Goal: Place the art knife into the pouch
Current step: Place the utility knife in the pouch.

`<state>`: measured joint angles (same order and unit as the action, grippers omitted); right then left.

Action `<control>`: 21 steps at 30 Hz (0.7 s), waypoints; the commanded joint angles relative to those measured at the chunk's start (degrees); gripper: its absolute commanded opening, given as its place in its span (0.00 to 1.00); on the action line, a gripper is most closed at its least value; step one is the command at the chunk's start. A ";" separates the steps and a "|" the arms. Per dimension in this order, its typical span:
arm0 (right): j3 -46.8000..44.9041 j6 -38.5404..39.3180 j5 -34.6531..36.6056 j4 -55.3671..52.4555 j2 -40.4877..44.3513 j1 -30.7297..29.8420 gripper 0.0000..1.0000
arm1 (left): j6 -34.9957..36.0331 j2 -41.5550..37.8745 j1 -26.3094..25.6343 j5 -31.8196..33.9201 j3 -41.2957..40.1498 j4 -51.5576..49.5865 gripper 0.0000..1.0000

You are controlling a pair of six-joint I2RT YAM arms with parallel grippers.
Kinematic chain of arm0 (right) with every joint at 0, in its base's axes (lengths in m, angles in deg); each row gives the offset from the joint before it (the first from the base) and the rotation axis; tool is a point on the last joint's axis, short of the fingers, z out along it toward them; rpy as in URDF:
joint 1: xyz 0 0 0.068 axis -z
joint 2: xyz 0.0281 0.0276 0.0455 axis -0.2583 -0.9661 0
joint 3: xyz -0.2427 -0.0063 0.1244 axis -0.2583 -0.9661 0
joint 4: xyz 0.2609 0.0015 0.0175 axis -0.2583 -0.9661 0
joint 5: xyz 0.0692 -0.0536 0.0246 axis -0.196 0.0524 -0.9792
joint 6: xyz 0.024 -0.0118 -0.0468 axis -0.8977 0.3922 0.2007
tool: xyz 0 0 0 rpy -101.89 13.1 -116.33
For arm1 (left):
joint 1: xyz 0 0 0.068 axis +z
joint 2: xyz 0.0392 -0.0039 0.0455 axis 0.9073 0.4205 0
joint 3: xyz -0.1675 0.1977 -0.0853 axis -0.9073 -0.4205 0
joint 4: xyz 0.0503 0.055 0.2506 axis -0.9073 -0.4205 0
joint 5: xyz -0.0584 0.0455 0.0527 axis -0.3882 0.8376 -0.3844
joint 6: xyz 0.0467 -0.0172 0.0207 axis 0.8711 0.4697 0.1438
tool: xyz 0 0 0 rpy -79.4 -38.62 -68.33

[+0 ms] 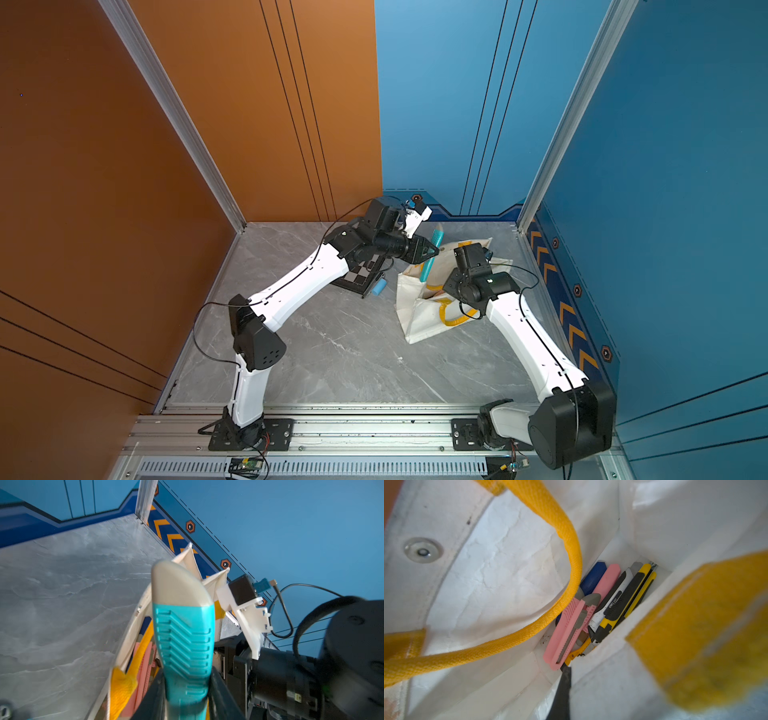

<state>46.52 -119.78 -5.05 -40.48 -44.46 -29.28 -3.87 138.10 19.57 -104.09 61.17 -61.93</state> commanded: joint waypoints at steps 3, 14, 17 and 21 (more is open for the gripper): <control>-1.08 0.13 -0.33 -0.13 2.86 2.65 0.00 | -0.84 1.52 -0.98 -2.34 -2.47 2.29 0.34; -2.74 -0.36 -0.30 -0.50 4.87 2.89 0.00 | -0.93 1.96 -0.66 -1.71 -3.82 2.35 0.36; -2.90 -0.51 -0.25 -0.59 5.08 2.85 0.00 | -1.15 2.30 -0.72 -1.98 -3.55 2.32 0.36; -2.79 -0.38 0.07 -1.03 5.34 2.86 0.00 | -0.86 1.99 -0.66 -1.87 -3.37 2.31 0.36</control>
<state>43.85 -119.94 -5.93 -40.69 -40.73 -26.63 -4.63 139.63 18.68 -104.90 57.91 -60.38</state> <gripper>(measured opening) 0.055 0.363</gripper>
